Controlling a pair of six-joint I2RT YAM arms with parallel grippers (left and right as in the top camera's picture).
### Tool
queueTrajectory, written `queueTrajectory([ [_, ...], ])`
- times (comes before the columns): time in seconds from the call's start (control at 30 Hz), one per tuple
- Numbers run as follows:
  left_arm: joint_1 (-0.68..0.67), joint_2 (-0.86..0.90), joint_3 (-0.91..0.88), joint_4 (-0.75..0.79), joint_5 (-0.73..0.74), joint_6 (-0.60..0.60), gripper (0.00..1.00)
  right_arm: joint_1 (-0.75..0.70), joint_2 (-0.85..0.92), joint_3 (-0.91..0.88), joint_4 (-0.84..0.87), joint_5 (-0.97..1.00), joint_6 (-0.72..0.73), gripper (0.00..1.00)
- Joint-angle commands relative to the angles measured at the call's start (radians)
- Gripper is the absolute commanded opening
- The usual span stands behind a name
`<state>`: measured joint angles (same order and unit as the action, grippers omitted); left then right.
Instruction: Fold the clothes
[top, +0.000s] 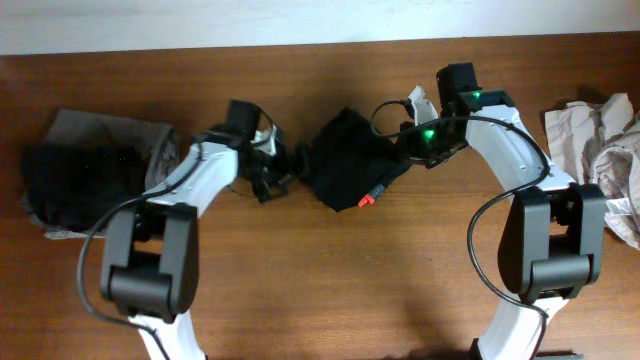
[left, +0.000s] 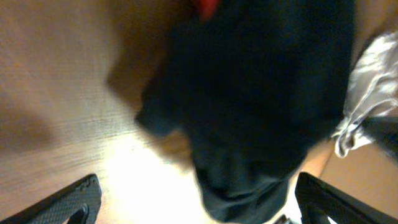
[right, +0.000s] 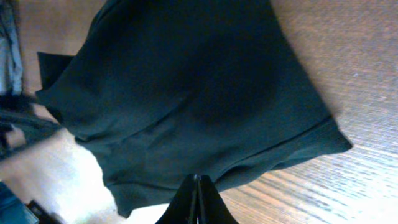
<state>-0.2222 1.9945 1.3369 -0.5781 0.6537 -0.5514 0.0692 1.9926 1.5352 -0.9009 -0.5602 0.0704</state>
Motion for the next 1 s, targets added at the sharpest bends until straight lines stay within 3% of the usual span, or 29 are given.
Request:
queueTrajectory([
  [0.0, 0.016, -0.063, -0.002, 0.055, 0.005, 0.104, 0.99, 0.036, 0.010, 0.004, -0.006, -0.051, -0.010, 0.04],
  [0.03, 0.016, -0.063, 0.000, 0.074, 0.004, 0.118, 0.92, 0.052, 0.010, 0.002, -0.006, -0.055, -0.009, 0.04],
  [0.1, 0.016, -0.063, 0.000, 0.119, 0.003, 0.124, 0.67, 0.095, 0.014, -0.003, 0.010, -0.050, -0.001, 0.04],
  [0.23, 0.016, -0.063, 0.003, 0.178, 0.005, 0.123, 0.46, 0.173, 0.045, -0.005, 0.071, 0.049, 0.052, 0.04],
  [0.4, 0.016, -0.064, 0.017, 0.178, 0.069, 0.123, 0.45, 0.225, 0.115, -0.005, 0.099, 0.171, 0.051, 0.04],
  [0.57, 0.016, -0.066, 0.027, 0.177, 0.095, 0.124, 0.45, 0.220, 0.174, -0.005, 0.009, 0.264, 0.031, 0.04],
  [0.8, 0.016, -0.067, 0.028, 0.200, 0.006, 0.165, 0.50, 0.222, 0.169, -0.006, -0.133, 0.743, 0.002, 0.04],
  [0.97, 0.016, -0.067, 0.028, 0.223, -0.042, 0.191, 0.55, 0.239, 0.165, -0.006, -0.103, 0.833, -0.071, 0.04],
])
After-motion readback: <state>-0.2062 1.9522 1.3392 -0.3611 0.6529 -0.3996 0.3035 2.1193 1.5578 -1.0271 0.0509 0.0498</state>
